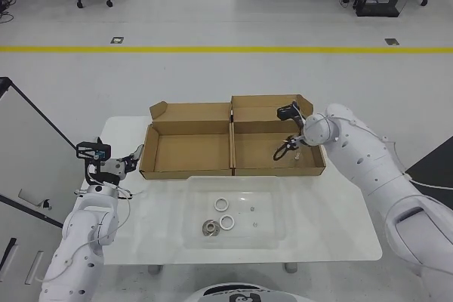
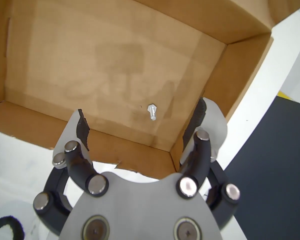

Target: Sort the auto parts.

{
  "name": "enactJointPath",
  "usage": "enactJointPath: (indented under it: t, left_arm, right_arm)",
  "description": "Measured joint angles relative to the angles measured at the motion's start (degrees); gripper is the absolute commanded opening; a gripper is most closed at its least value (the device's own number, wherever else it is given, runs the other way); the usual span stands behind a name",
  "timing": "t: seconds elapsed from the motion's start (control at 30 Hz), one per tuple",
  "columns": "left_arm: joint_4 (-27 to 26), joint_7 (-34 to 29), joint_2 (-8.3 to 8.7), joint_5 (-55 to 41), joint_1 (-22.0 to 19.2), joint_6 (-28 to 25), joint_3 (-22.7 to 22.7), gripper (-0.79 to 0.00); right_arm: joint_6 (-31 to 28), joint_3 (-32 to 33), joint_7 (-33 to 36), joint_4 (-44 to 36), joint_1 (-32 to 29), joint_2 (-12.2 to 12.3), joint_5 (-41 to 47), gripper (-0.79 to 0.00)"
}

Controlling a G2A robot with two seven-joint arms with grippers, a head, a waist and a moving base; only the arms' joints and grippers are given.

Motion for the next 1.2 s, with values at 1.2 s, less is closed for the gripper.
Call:
enactJointPath:
  t: [1.2]
  left_arm:
    - [0.00, 0.00, 0.00, 0.00, 0.00, 0.00, 0.00, 0.000]
  right_arm:
    - [-16.80, 1.57, 21.22, -42.79, -2.47, 12.87, 23.35, 0.000]
